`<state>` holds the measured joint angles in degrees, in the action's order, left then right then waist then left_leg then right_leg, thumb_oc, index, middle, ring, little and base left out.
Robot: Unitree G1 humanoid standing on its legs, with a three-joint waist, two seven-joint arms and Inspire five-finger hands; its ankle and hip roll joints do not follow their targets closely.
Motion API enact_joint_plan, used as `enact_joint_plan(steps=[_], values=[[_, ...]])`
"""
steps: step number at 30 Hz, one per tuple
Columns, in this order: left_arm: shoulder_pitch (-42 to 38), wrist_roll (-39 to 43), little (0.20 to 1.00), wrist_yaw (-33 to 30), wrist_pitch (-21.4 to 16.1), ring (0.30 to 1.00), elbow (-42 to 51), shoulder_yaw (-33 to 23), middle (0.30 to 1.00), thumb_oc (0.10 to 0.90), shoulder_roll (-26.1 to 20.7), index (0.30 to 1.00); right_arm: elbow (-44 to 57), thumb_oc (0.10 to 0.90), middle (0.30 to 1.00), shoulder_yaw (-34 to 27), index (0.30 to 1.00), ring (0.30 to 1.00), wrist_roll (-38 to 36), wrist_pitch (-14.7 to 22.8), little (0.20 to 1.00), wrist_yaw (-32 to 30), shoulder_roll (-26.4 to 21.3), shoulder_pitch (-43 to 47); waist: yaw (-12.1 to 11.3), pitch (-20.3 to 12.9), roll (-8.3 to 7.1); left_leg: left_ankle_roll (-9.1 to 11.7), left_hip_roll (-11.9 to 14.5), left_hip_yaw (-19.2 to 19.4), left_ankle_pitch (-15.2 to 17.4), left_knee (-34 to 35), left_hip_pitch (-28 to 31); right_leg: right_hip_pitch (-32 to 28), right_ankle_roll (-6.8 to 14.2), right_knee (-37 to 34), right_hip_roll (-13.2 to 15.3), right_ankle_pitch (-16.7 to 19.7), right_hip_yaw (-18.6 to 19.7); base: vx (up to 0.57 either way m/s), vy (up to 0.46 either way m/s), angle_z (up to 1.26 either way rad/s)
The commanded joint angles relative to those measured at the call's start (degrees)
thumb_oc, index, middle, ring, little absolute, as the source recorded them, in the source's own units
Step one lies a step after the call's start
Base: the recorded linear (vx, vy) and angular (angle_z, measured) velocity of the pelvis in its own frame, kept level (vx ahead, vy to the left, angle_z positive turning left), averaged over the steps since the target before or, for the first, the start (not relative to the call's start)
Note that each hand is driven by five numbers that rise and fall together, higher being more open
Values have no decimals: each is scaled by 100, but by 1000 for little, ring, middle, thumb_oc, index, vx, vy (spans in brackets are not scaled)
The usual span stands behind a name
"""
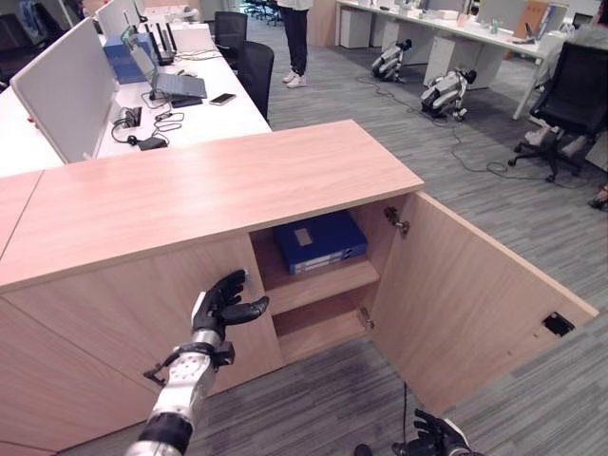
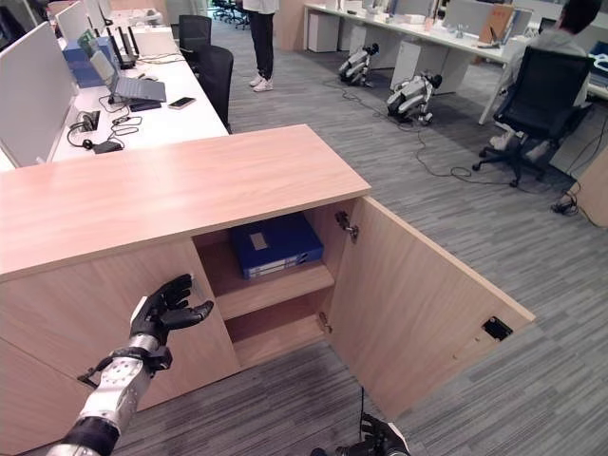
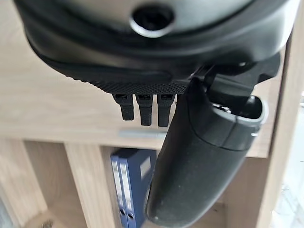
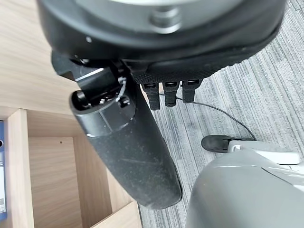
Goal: Put the empty folder in the office cabinet
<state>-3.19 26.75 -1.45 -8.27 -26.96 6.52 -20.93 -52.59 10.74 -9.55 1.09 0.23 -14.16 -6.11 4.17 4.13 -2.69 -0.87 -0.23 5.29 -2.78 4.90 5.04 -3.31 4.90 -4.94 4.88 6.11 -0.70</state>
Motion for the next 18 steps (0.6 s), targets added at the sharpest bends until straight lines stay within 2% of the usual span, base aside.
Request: enact_joint_plan(steps=[1,2,3,4,5,6,7,8,9,10,11,12,15,18], values=[[-275,101,900,425,-514,900,598,-70,900,800,-1,900,-183,800,900,-152,900,900,-214,349,900,-22,-56,439,-155,-159,32,-23,-127,-314,487,-37,127,91,548,925,171,-777,-223,-3,24,12],[-134,128,900,508,-480,900,752,-10,900,800,26,900,-161,800,900,-186,900,900,-228,346,900,-31,-43,470,-191,-128,26,-34,-124,-329,480,-43,111,119,548,1001,164,-788,-263,-75,23,13],[270,168,900,713,-390,900,1099,127,900,800,73,900,-118,800,900,-234,900,900,-301,361,900,-56,-11,639,-283,6,53,-79,-91,-316,458,-30,86,390,590,1337,116,-731,-438,-76,22,12],[273,168,900,714,-387,900,1104,126,900,800,73,900,-119,800,900,-234,900,900,-301,361,900,-56,-12,639,-287,0,54,-79,-91,-312,458,-29,80,404,590,1350,116,-736,-433,-127,9,12],[377,221,900,762,-351,900,1185,165,900,800,78,900,-111,800,900,-226,900,900,-317,362,900,-65,-10,723,-346,71,77,-87,-77,-270,448,-29,62,526,612,1474,138,-664,-612,-133,-11,8],[505,280,900,831,-292,900,1281,217,900,800,52,900,-124,800,900,-215,900,900,-322,365,900,-85,4,824,-491,149,116,-80,-56,-169,442,-35,19,655,625,1611,287,-564,-1116,-223,-64,0],[732,402,900,927,-193,900,1406,195,900,800,46,900,-149,800,900,-140,900,900,-294,353,900,-111,73,968,-745,145,219,-53,71,122,428,-39,-62,597,589,1718,768,-631,-2347,-167,-61,-13],[740,405,900,929,-188,900,1415,193,900,800,43,900,-154,800,900,-138,900,900,-294,355,900,-111,75,968,-715,149,216,-52,67,94,432,-44,-60,584,594,1736,780,-651,-2377,-116,-91,-78],[822,487,900,998,-136,900,1412,214,900,800,50,900,-203,800,900,-44,900,900,-263,348,900,-84,104,1026,-806,127,239,-35,122,256,428,-47,-95,482,527,1746,987,-634,-2788,44,-107,-95],[885,519,900,1043,-109,900,1407,249,900,800,28,900,-266,800,900,19,900,900,-239,338,900,-63,114,1068,-820,114,221,13,139,262,532,-24,-25,399,571,1773,1068,-686,-2795,-21,-91,-95],[891,524,900,1050,-111,900,1411,248,900,800,22,900,-277,800,900,21,900,900,-241,344,900,-63,117,1073,-825,127,210,-16,122,324,441,-43,-80,425,513,1736,1092,-581,-2867,31,-211,-68],[956,520,900,1131,-113,900,1437,326,900,800,-22,900,-326,800,900,47,900,900,-226,317,900,-55,60,1069,-773,106,161,34,106,425,424,-63,-101,381,583,1301,1043,-514,-2525,-38,-142,-52],[1027,566,900,1172,-73,900,1426,386,900,800,-1,900,-440,800,900,36,900,900,-244,328,900,-81,21,1073,-731,44,179,113,114,476,372,-57,-171,265,589,856,971,-398,-2396,41,-203,-29],[1063,602,900,1194,-71,900,1460,385,900,800,32,900,-322,800,900,126,900,900,-172,305,900,-36,-27,1041,-577,57,232,209,267,527,373,-42,-122,253,586,529,815,-323,-1964,46,-241,-17]])
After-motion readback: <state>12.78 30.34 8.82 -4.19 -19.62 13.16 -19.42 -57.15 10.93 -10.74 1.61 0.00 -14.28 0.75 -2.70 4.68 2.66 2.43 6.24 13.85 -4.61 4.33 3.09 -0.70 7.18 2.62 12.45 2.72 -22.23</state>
